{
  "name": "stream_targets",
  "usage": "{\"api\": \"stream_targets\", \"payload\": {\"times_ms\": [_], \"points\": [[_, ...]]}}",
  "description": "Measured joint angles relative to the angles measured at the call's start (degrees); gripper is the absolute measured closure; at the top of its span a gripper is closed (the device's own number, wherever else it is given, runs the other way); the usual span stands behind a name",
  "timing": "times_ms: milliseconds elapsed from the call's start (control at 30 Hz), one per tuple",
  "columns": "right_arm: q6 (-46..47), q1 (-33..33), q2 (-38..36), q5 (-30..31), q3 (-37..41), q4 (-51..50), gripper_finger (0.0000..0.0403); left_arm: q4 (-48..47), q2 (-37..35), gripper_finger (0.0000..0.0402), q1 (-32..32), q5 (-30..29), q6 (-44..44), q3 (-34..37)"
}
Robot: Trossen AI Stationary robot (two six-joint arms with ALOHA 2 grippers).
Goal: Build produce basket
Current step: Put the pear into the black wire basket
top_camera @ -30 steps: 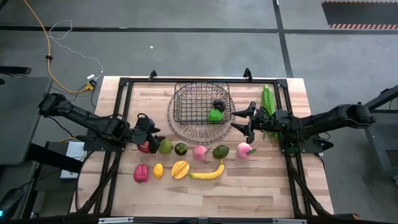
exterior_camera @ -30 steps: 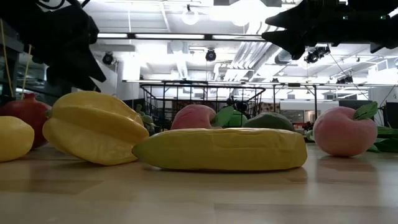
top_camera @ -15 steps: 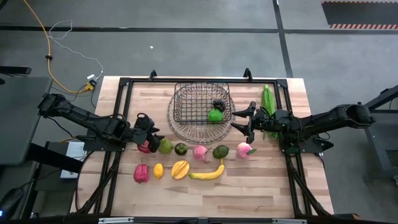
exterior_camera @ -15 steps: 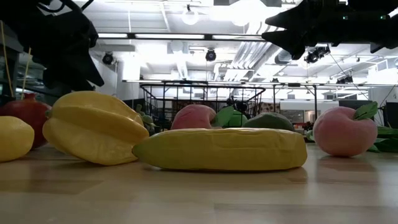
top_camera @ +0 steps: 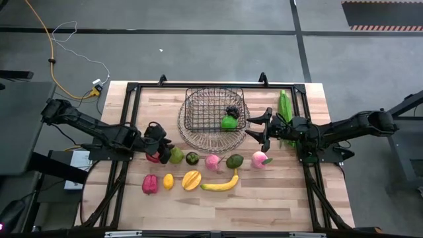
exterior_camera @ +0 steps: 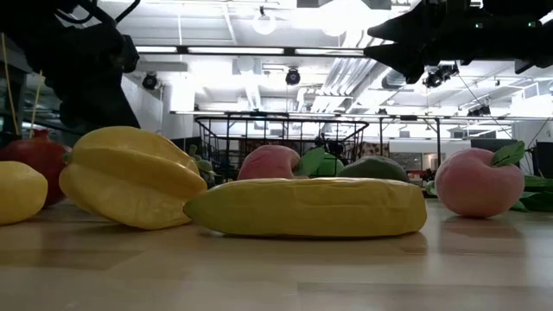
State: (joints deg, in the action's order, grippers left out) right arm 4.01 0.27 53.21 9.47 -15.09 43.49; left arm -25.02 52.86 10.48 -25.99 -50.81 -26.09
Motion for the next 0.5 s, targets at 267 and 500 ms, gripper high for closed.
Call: {"api": "stream_targets", "payload": {"times_ms": [267, 500], "points": [[0.0, 0.0, 0.0, 0.0, 0.0, 0.0, 0.0167, 4.3, -0.8, 0.0300, 0.0, 0.2, 3.9, 0.0], [0.0, 0.0, 0.0, 0.0, 0.0, 0.0, 0.0167, 3.8, -0.8, 0.0344, 0.0, 2.4, 5.3, 0.0]]}}
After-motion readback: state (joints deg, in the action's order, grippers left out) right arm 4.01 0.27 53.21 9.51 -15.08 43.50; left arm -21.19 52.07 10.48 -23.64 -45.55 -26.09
